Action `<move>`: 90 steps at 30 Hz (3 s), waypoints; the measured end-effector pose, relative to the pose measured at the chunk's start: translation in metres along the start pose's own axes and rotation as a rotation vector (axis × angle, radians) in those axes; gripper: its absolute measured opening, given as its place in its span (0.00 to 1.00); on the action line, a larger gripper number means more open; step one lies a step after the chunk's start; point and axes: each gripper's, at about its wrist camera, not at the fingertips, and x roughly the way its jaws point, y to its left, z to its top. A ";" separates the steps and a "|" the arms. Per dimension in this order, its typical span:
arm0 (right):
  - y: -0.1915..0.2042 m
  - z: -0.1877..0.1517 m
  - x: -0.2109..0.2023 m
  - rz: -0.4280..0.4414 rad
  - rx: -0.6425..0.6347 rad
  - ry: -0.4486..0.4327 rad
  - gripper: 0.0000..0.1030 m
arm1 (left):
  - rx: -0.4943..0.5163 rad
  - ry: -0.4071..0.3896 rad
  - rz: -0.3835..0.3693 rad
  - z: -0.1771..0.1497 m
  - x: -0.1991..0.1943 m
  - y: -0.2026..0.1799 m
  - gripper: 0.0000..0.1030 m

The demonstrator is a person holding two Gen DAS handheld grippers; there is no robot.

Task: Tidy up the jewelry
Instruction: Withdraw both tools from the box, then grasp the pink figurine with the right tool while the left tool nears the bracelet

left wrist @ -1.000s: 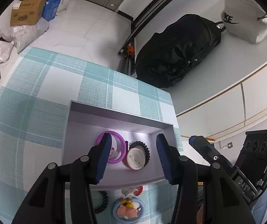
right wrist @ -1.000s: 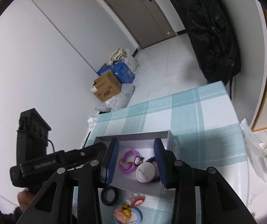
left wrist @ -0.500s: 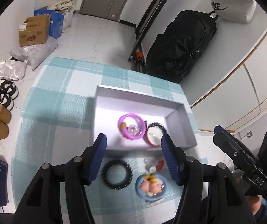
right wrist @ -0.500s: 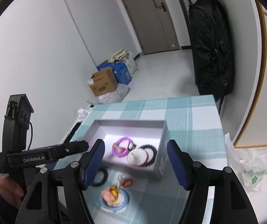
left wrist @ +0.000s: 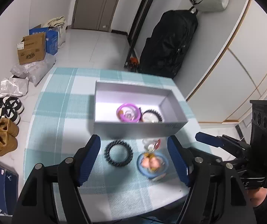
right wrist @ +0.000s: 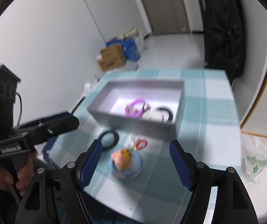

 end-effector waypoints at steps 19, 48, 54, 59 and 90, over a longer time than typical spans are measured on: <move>0.029 -0.017 0.044 0.023 -0.100 0.142 0.67 | -0.098 0.034 0.130 -0.009 -0.003 0.041 0.68; 0.041 -0.010 0.053 -0.044 -0.184 0.120 0.20 | -0.128 0.091 0.118 -0.010 0.005 0.054 0.68; 0.031 -0.001 0.035 -0.020 -0.122 0.064 0.20 | -0.090 0.139 0.104 -0.013 0.015 0.045 0.68; 0.022 0.004 0.021 0.004 -0.053 0.022 0.20 | -0.001 0.192 0.142 -0.017 0.031 0.026 0.68; -0.008 0.020 -0.017 0.077 0.056 -0.083 0.20 | 0.208 0.287 0.202 -0.013 0.070 -0.006 0.35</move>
